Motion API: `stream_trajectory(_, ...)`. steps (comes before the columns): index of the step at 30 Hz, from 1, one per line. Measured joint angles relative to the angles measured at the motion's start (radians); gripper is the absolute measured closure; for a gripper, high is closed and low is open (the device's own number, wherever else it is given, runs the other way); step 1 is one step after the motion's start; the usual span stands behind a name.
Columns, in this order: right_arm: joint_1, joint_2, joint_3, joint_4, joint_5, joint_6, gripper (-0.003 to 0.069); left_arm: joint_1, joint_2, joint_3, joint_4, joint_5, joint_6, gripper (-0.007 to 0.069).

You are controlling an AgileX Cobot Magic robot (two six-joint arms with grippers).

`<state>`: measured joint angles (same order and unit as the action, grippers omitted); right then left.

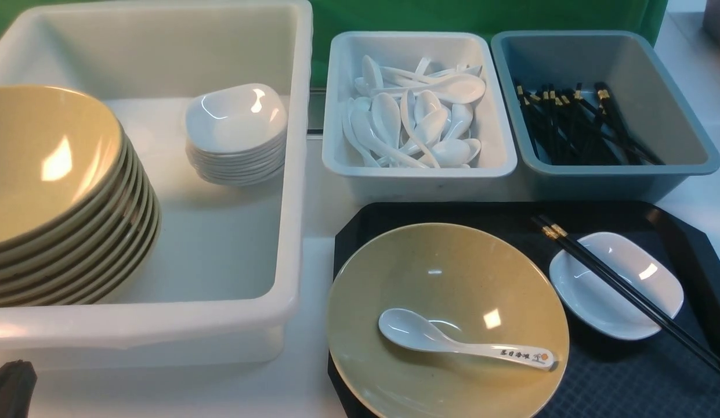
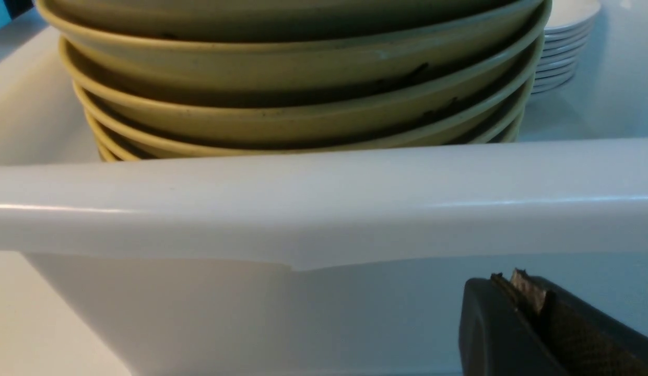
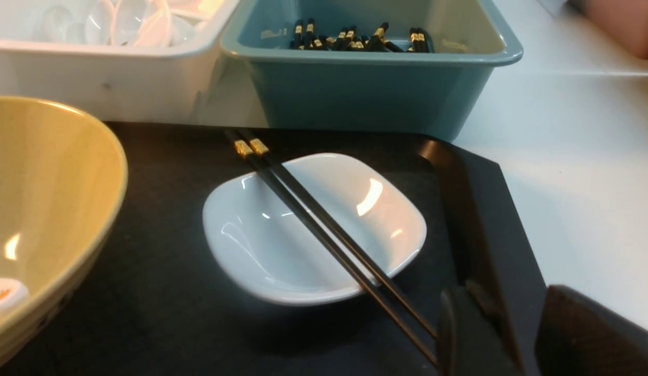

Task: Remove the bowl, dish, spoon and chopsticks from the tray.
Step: Use the right arm to grab the chopsticks

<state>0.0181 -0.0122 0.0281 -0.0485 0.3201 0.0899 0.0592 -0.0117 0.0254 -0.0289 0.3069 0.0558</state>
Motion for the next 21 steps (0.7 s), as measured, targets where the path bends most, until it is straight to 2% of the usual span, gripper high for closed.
stream_trajectory(14, 0.0, 0.0, 0.0, 0.0, 0.0, 0.0, 0.0421, 0.0, 0.0, 0.0, 0.003, 0.0, 0.0, 0.0633)
stream_trajectory(21, 0.0, 0.0, 0.0, 0.0, 0.0, 0.0, 0.0421, 0.0, 0.0, 0.0, 0.061, 0.0, 0.0, 0.0633)
